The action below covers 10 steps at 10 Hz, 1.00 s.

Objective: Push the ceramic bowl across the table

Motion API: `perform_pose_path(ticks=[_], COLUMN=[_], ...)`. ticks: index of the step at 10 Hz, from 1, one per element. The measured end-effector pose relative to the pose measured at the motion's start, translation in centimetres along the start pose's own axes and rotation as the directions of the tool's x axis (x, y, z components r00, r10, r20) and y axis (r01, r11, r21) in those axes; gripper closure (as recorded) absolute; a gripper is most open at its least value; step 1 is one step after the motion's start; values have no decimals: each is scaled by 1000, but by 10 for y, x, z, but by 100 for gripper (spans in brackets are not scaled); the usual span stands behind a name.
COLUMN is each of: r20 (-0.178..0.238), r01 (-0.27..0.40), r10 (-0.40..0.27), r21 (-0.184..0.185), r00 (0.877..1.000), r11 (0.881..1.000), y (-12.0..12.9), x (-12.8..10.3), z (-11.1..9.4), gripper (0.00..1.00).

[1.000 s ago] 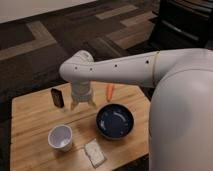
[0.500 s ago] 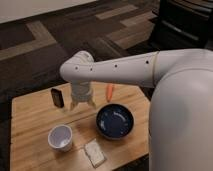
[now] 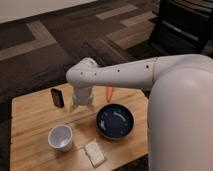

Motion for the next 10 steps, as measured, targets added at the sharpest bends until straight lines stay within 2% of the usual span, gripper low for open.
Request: perform_pose_path(ticks=[1,3,5,8,10], r20=[-11,-36,-51,-53,-55], r01=[18,71,89,-26,-146], r10=[-18,-71,-87,31,153], r21=[-8,0,30,95,119], r00=[1000,997,995,998,987], r11=[1000,997,996,995,982], y=[3,11,10,-17,-48], x=[-1,-2,0,17,38], z=[7,20,25,19,22], gripper=[35,35,35,35,35])
